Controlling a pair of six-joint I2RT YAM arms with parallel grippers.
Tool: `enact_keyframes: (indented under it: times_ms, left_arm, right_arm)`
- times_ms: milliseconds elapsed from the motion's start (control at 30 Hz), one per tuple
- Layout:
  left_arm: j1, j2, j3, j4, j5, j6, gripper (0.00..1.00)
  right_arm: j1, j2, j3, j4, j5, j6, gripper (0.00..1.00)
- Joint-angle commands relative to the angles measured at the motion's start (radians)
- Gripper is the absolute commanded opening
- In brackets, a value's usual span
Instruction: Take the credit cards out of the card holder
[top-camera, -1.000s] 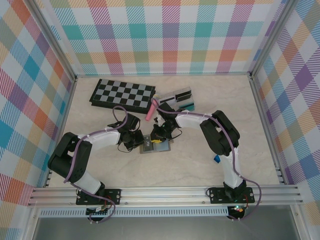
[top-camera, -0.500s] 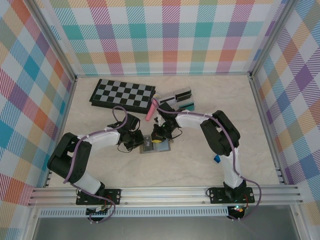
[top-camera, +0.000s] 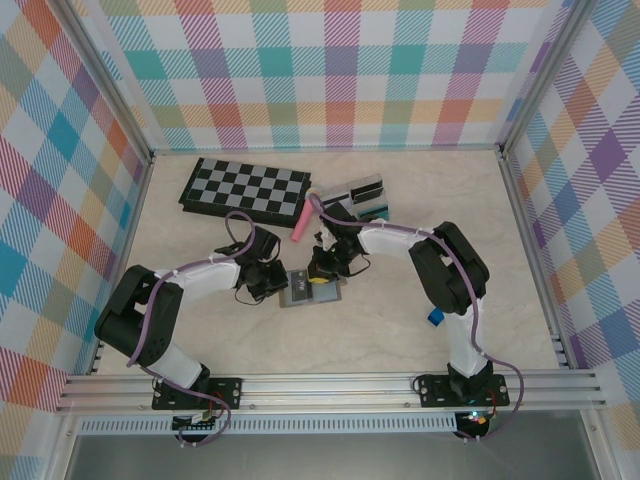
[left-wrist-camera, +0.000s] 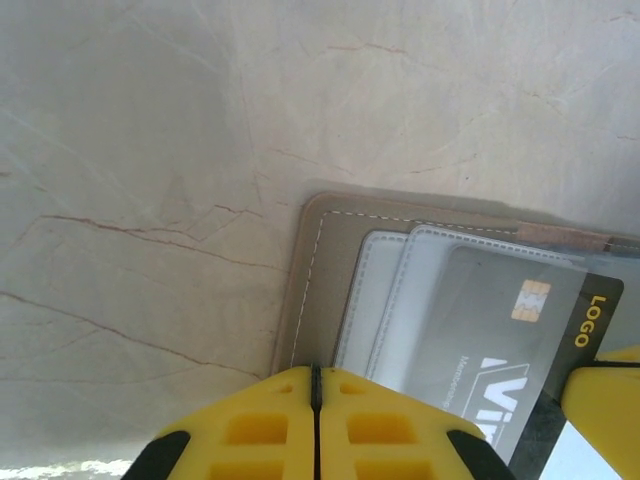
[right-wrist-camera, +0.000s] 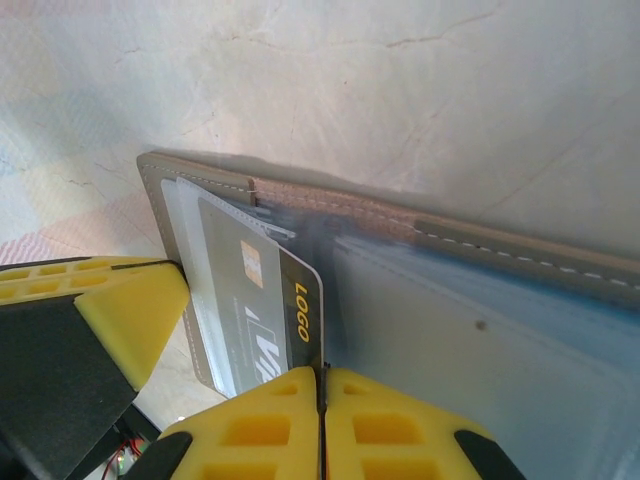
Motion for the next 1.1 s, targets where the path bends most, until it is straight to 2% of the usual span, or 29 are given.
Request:
enact_keyframes:
  times_ms: [0,200,300,600,767,1067]
  left_arm:
    - [-0.006,-0.042,0.050,-0.060,-0.015,0.028,0.06]
    - [-0.006,-0.090,0.069,-0.040,0.016,0.027,0.09]
    - [-0.006,-0.059,0.072,0.000,0.060,0.017,0.10]
    - [-0.006,0.037,0.059,0.014,0.078,0.022,0.08]
    - [-0.006,0.061,0.038,0.025,0.080,0.021,0.07]
    - [-0.006,0.070,0.003,0.015,0.063,0.033,0.05]
  right_arm:
    - [-0.003,-0.014,-0.010,-0.023,0.011,-0.014,0.09]
    - [-0.004,-0.005,-0.006,-0.035,0.026,-0.022,0.09]
    - [-0.004,-0.001,-0.003,-0.037,0.027,-0.026,0.09]
    - [-0.009,-0.003,-0.010,-0.025,0.011,-0.027,0.09]
    - [-0.011,0.004,-0.025,0.029,-0.054,-0.002,0.15]
    - [-0.011,0.027,-0.022,0.036,-0.073,0.007,0.21]
